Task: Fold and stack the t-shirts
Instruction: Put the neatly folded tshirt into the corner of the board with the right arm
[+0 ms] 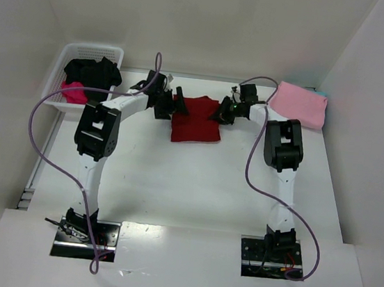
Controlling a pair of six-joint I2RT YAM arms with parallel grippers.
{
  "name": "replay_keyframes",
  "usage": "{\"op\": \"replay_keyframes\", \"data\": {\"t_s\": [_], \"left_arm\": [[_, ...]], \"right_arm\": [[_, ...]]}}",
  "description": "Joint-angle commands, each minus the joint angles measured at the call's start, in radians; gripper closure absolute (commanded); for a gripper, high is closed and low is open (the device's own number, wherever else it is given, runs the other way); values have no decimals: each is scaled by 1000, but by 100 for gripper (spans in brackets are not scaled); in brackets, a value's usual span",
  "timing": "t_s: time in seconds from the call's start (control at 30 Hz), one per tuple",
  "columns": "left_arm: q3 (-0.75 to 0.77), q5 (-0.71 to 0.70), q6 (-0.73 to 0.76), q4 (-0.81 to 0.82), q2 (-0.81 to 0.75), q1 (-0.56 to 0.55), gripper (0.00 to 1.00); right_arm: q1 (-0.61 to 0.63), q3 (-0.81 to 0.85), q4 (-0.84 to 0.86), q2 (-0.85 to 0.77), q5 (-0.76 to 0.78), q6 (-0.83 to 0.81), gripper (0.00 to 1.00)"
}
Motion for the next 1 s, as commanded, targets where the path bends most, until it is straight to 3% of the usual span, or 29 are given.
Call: {"op": "replay_keyframes", "data": {"t_s": [0.0,0.33,0.47,0.73,0.77,0.97], "left_arm": [[-10,0,54,-48,-109,37,0],[-28,87,155,-97,-343,110,0],[-38,108,178,-97,-343,119,0],[-56,127,197,-107,-343,128,0],[-56,148,197,-116,-334,128,0],[-56,167,206,-134,-315,128,0]], "right_arm": [[-12,122,-160,-64,145,-107,100],[-83,289,-306,-32,187,-177,100],[-98,386,-417,-23,284,-233,100],[-230,466,-518,-50,327,-306,100],[-292,577,-600,-40,348,-379,100],[-304,677,-665,-9,424,-449,100]]}}
